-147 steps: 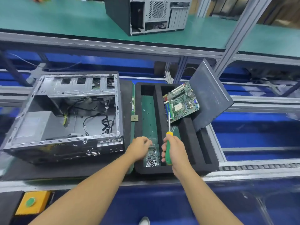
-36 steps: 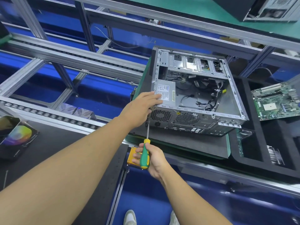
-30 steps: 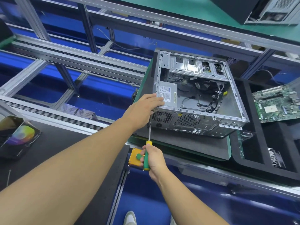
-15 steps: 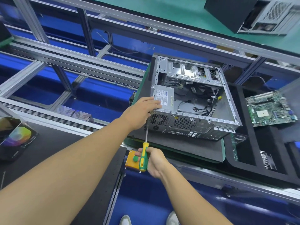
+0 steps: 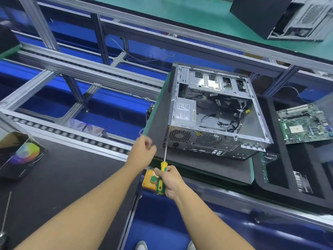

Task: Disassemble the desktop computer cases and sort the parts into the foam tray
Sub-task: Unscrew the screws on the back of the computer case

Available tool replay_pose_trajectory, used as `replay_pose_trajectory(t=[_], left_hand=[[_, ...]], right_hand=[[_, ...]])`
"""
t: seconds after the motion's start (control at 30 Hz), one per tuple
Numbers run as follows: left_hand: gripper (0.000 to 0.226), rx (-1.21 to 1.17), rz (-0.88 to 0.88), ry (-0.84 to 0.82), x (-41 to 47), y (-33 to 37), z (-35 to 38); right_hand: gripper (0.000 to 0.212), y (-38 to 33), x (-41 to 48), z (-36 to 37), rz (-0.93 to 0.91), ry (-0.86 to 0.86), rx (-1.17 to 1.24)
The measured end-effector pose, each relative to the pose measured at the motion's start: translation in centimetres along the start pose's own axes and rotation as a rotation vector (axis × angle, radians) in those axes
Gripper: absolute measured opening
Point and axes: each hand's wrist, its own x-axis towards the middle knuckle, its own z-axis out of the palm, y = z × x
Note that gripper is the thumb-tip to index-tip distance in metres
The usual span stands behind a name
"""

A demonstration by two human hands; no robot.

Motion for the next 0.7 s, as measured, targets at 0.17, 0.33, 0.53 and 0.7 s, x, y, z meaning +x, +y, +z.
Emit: replay_pose_trajectory(t=[0.17,0.33,0.53,0.7], left_hand=[[0.059,-0.336,-0.492,-0.886,-2.6,-3.7,0.6],[0.037,-0.433,-0.477,-0.762,-3.0,-4.3,1.5],[0.030,-0.533,-0.515,-0.678,-3.5,-4.8,1.6],[0.017,-0.662,-0.531,-0.712,-4.4,-4.3,1.4]], right_hand=[[0.026,-0.3,-0.5,0.6,0.026,-0.077,0.160],[0.011,-1.1,-0.9,0.5,0.087,-0.123,0.218],[0.021,-1.1,-1.3,-0.9,0.139,-0.218,0.307],[0.016,0.0,-0.9,-1.4,-0.045,-0.140,0.178]])
